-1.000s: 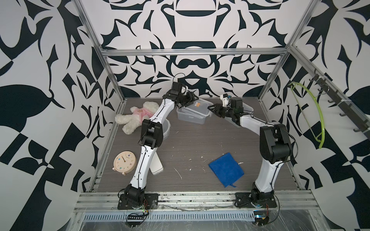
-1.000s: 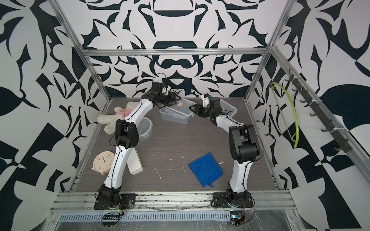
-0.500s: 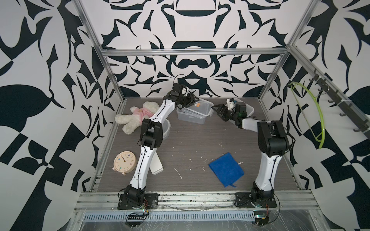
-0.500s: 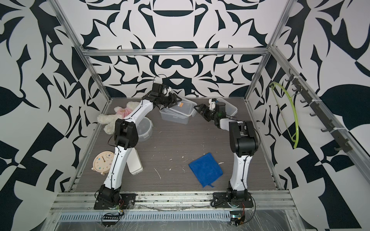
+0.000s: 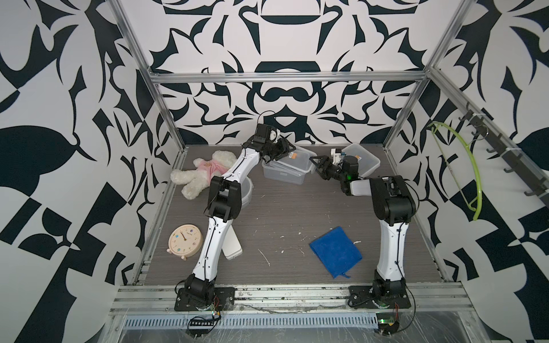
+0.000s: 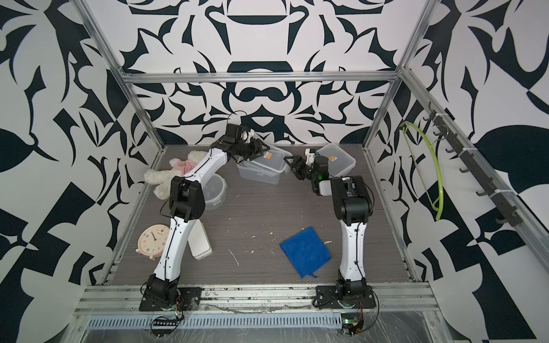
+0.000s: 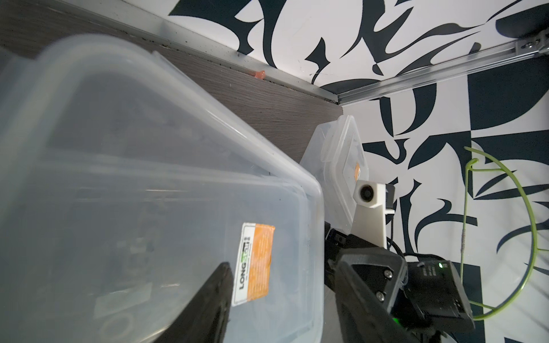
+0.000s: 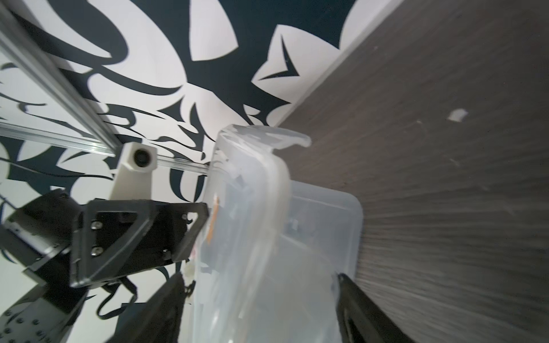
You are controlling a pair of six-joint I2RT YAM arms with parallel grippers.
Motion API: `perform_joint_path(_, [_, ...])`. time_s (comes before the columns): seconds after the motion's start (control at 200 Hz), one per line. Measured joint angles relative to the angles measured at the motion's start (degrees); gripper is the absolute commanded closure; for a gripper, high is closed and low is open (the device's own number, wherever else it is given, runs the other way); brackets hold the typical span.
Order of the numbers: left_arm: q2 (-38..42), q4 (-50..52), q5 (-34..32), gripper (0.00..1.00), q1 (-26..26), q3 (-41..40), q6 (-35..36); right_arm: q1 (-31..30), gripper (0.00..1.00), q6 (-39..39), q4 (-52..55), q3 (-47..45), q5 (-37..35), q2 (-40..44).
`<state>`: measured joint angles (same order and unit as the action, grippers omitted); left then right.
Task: Wipe the insides of the lunch boxes
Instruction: Open the lid of the lunch box.
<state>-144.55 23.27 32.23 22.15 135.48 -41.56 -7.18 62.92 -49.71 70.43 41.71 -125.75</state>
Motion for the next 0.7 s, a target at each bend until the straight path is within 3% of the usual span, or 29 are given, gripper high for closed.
perform_joint_path(0.175, [0.0, -0.4, 0.2, 0.41, 0.1, 0.0, -0.2, -0.4, 0.55, 4.9, -6.0, 0.0, 0.2, -2.5])
perform_joint_path(0.39, [0.1, -0.5, 0.2, 0.41, -0.1, -0.1, -0.2, -0.3, 0.7, 10.1, -11.4, 0.0, -0.1, -3.7])
perform_joint_path(0.515, [0.1, -0.7, 0.0, 0.41, -0.1, -0.3, -0.2, -0.2, 0.86, 10.3, -11.8, -0.6, -0.8, -3.6])
perform_joint_path(0.62, [0.1, -1.2, 0.0, 0.41, -0.1, -0.7, -0.2, 0.1, 0.92, 10.1, -11.8, -1.1, -1.0, -3.6])
perform_joint_path(0.645, [0.1, -1.2, 0.0, 0.41, -0.1, -0.8, -0.2, 0.2, 1.0, 10.2, -11.9, -1.2, -1.2, -3.6])
perform_joint_path(0.7, [0.1, -1.3, 0.3, 0.41, 0.0, -0.8, -0.2, 0.3, 1.0, 11.6, -13.6, -1.2, -1.0, -3.3])
